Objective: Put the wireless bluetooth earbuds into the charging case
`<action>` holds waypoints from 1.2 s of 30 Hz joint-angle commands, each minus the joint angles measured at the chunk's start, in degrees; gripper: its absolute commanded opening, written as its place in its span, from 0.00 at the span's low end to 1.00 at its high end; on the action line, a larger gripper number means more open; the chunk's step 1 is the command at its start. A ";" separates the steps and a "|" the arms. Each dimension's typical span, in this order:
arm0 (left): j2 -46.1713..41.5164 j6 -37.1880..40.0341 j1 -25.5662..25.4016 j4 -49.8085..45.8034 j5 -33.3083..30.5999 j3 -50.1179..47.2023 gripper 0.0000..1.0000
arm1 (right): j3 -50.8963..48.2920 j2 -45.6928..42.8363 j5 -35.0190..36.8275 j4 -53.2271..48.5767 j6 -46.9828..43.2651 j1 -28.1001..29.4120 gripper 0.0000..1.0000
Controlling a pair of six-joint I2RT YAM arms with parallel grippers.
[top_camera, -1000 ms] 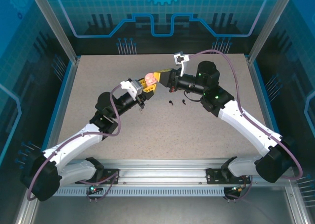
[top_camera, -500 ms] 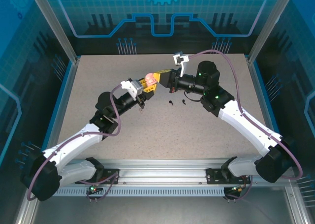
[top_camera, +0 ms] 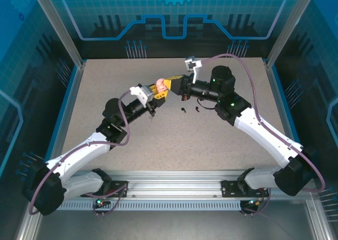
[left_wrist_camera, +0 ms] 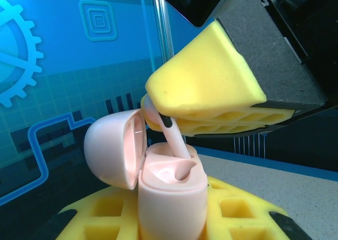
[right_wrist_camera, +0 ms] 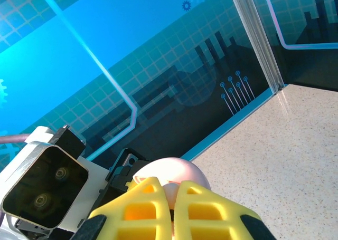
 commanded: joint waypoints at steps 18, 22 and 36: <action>-1.74 -0.44 -0.29 3.17 -1.20 2.74 0.00 | -0.35 -1.15 4.29 -5.88 -0.87 -0.66 0.19; -1.59 -0.60 -0.30 3.08 -1.11 2.75 0.00 | -0.08 -1.14 4.63 -5.80 -0.59 -0.82 0.23; -1.41 -1.57 -0.39 3.06 -1.16 2.18 0.00 | 2.35 -1.95 3.93 -5.88 1.09 -1.59 0.71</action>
